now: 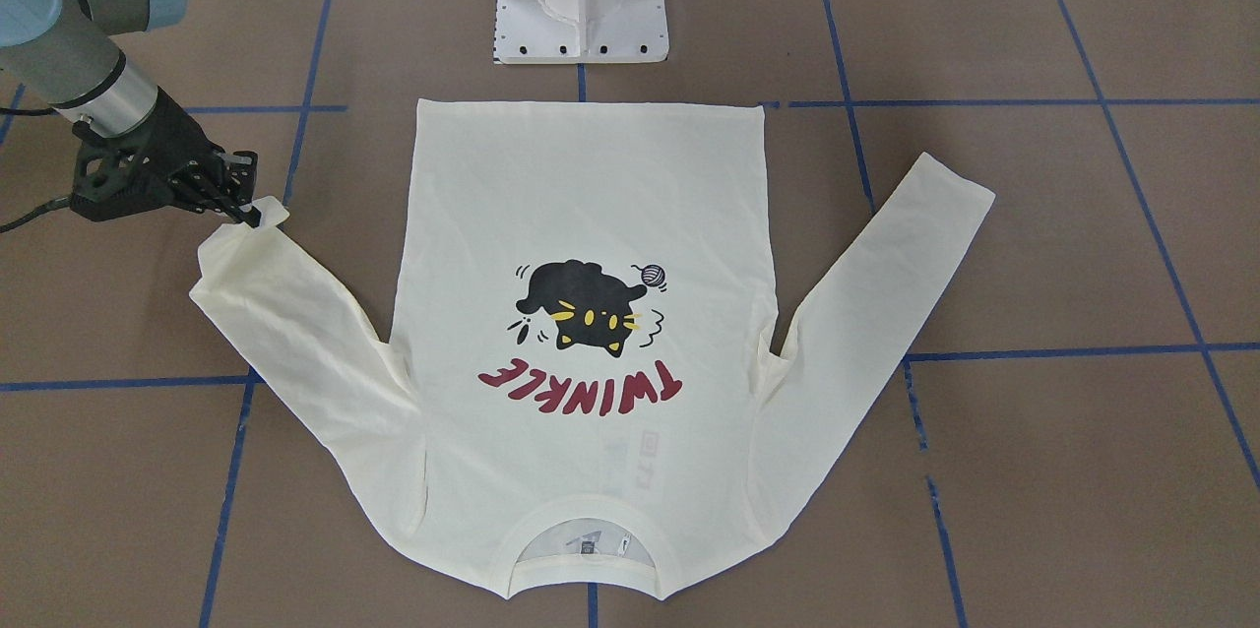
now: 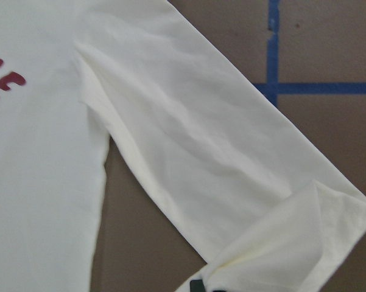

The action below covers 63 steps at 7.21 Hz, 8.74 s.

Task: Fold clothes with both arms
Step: 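Lift the sleeve with the right gripper and fold it across the shirt toward the collar, then release the sleeve and withdraw the right gripper while the left gripper reaches the other cuff, then grasp the cuff of the sleeve nearest the left gripper, then fold the sleeve with the left gripper across the shirt toward the collar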

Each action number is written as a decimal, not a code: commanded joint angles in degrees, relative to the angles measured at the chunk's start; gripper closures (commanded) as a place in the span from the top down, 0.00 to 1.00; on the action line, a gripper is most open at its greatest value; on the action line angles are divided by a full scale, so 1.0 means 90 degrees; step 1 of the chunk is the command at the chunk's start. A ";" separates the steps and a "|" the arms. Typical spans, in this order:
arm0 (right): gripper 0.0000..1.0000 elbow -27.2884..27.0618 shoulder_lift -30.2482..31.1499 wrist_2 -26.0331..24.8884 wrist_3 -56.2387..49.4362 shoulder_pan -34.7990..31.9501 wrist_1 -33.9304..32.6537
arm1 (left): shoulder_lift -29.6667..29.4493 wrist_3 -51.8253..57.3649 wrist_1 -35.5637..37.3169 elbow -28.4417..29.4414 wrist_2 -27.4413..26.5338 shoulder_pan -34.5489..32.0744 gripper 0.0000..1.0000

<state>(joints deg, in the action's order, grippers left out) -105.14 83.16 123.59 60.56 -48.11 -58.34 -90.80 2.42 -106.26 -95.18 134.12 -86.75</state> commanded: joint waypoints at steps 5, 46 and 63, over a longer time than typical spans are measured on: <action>0.00 0.4466 -0.5851 -0.0040 0.1035 -0.0182 0.0085 | -0.0340 -0.0006 -0.0554 0.0846 -0.0010 0.0000 1.00; 1.00 0.0911 -0.2121 0.0193 -0.2295 -0.0865 -0.3391 | 0.1447 -1.1577 -0.1748 -0.1505 -0.4326 0.6406 0.63; 1.00 0.0100 -0.0159 0.0193 -0.2977 -0.1470 -0.3284 | -0.5139 -0.8551 0.1221 -0.0044 -0.3702 0.4453 0.00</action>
<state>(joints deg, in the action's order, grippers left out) -104.06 80.19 125.41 35.71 -60.67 -87.94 -129.86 -75.21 -94.78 -99.65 100.40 -46.64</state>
